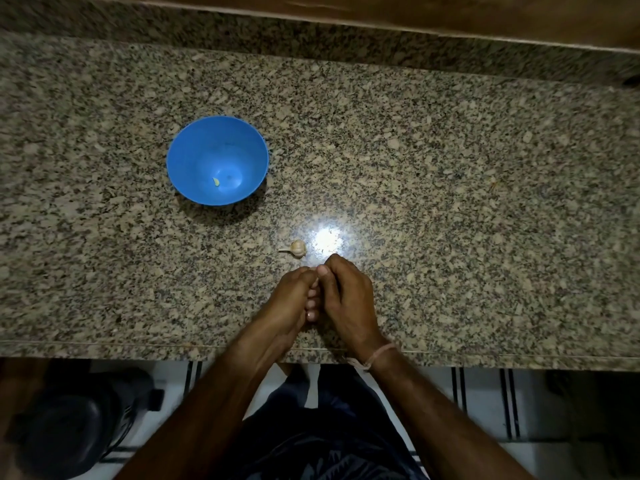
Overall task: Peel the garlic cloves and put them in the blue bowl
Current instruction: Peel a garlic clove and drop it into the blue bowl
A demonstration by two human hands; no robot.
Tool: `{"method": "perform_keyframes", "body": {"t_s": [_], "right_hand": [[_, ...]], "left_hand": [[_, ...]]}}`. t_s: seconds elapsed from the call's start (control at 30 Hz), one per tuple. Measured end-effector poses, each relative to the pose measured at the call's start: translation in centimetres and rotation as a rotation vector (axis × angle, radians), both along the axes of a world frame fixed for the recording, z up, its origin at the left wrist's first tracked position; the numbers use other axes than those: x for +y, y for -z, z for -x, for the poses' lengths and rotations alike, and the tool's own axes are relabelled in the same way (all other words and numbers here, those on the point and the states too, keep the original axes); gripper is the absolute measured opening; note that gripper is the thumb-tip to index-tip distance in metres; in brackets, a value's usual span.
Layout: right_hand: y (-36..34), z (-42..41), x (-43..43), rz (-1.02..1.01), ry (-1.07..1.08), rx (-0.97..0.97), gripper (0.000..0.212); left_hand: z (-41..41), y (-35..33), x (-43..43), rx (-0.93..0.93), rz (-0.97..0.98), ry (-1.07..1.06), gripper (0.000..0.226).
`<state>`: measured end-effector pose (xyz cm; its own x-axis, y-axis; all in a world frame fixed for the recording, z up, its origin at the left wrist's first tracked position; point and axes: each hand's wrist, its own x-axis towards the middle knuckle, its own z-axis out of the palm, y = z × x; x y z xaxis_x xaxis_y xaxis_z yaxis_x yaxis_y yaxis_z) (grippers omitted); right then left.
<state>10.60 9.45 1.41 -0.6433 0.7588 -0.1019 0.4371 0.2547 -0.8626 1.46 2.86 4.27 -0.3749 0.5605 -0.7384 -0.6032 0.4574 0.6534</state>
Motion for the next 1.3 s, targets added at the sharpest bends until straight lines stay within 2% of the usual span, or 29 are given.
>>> {"method": "perform_keyframes", "body": {"t_s": [0.03, 0.1, 0.13, 0.17, 0.2, 0.23, 0.27, 0.33, 0.37, 0.4, 0.43, 0.5, 0.53, 0.57, 0.6, 0.63, 0.7, 0.73, 0.77, 0.8, 0.83, 0.93, 0.97, 1.07, 1.1, 1.13, 1.23, 1.27, 1.3], "right_hand": [[-0.1, 0.1, 0.3, 0.080, 0.000, -0.009, 0.033], [-0.6, 0.6, 0.9, 0.501, 0.017, 0.015, 0.037], [-0.9, 0.8, 1.1, 0.713, 0.027, 0.020, 0.039], [-1.0, 0.9, 1.2, 0.809, 0.025, 0.021, 0.039], [-1.0, 1.0, 1.1, 0.784, 0.021, 0.020, 0.038], [-0.8, 0.9, 0.9, 0.642, 0.006, 0.019, 0.037], [-0.3, 0.7, 0.7, 0.413, -0.018, 0.018, 0.035], [0.3, 0.1, 0.5, -0.010, -0.045, -0.020, 0.031], [0.1, 0.2, 0.5, -0.126, -0.064, -0.053, 0.029], [0.1, 0.1, 0.7, -0.122, -0.074, -0.077, 0.030], [0.1, 0.1, 0.9, 0.001, -0.060, -0.058, 0.033], [-0.8, 0.7, 1.2, 0.624, 0.067, 0.024, 0.037], [-1.2, 1.0, 1.3, 0.903, 0.144, 0.016, 0.038], [-1.4, 1.0, 1.3, 0.991, 0.171, 0.001, 0.039], [-1.4, 0.9, 1.2, 0.876, 0.145, -0.023, 0.040], [-0.9, 0.6, 0.9, 0.607, 0.071, -0.031, 0.040], [0.3, -0.3, 0.8, -0.039, -0.060, -0.116, 0.036], [0.5, -0.5, 1.0, -0.199, -0.102, -0.120, 0.031], [0.5, -0.5, 1.3, -0.272, -0.129, -0.111, 0.029], [0.8, -0.6, 1.5, -0.254, -0.132, -0.095, 0.029], [0.8, -0.6, 1.7, -0.136, -0.106, -0.072, 0.032], [0.1, -0.4, 1.6, 0.526, 0.072, 0.014, 0.041], [-0.1, -0.4, 1.4, 0.697, 0.117, 0.031, 0.043], [-0.4, -0.3, 1.2, 0.994, 0.191, 0.051, 0.047], [-0.8, -0.3, 1.2, 1.007, 0.189, 0.049, 0.047], [-0.8, -0.3, 1.2, 0.936, 0.168, 0.052, 0.047], [-0.2, -0.5, 1.0, 0.350, 0.055, -0.048, 0.044], [0.1, -0.5, 1.0, 0.285, 0.051, -0.052, 0.043], [0.0, -0.4, 1.0, 0.330, 0.059, -0.031, 0.043]], "left_hand": [[-0.3, 0.1, -0.2, 0.169, 0.009, 0.049, 0.028], [-0.5, 0.8, -1.0, 0.676, 0.014, 0.191, 0.021], [-0.5, 1.2, -1.2, 0.824, -0.016, 0.218, 0.020], [-0.4, 1.2, -1.2, 0.845, -0.031, 0.217, 0.020], [-0.2, 0.9, -1.0, 0.776, -0.035, 0.193, 0.022], [0.0, 0.7, -0.7, 0.653, -0.023, 0.152, 0.024], [0.2, 0.5, -0.4, 0.500, -0.019, 0.112, 0.026], [0.4, 0.0, 0.2, 0.061, 0.006, 0.002, 0.031], [0.5, -0.2, 0.5, -0.077, 0.016, -0.034, 0.032], [0.5, -0.3, 0.5, -0.067, 0.022, -0.029, 0.032], [0.3, 0.0, 0.3, 0.124, 0.028, 0.045, 0.030], [-0.2, 1.3, -0.5, 0.704, 0.044, 0.217, 0.026], [-0.4, 1.9, -0.9, 0.915, 0.039, 0.277, 0.025], [-0.5, 2.2, -1.0, 0.968, 0.031, 0.283, 0.024], [-0.4, 2.1, -0.8, 0.904, 0.028, 0.272, 0.026], [-0.3, 2.0, -0.5, 0.711, 0.042, 0.219, 0.029], [0.1, 1.3, 0.4, 0.148, 0.060, 0.041, 0.036], [0.3, 0.7, 0.8, -0.116, 0.072, -0.049, 0.039], [0.5, 0.4, 0.9, -0.236, 0.081, -0.085, 0.041], [0.5, 0.2, 0.9, -0.226, 0.085, -0.070, 0.042], [0.5, 0.2, 0.7, -0.076, 0.090, 0.005, 0.042], [-0.1, 1.1, -0.4, 0.764, 0.089, 0.285, 0.033], [-0.3, 1.3, -0.6, 0.909, 0.048, 0.306, 0.030], [-0.4, 2.0, -0.9, 1.032, -0.024, 0.341, 0.025], [-0.3, 2.2, -1.0, 1.048, -0.017, 0.352, 0.025], [-0.2, 2.3, -1.0, 1.059, -0.001, 0.353, 0.026], [-0.2, 2.2, -0.9, 0.950, 0.029, 0.285, 0.030], [-0.3, 2.1, -0.9, 0.889, 0.023, 0.251, 0.032], [-0.3, 1.9, -0.8, 0.838, 0.018, 0.222, 0.033]]}}
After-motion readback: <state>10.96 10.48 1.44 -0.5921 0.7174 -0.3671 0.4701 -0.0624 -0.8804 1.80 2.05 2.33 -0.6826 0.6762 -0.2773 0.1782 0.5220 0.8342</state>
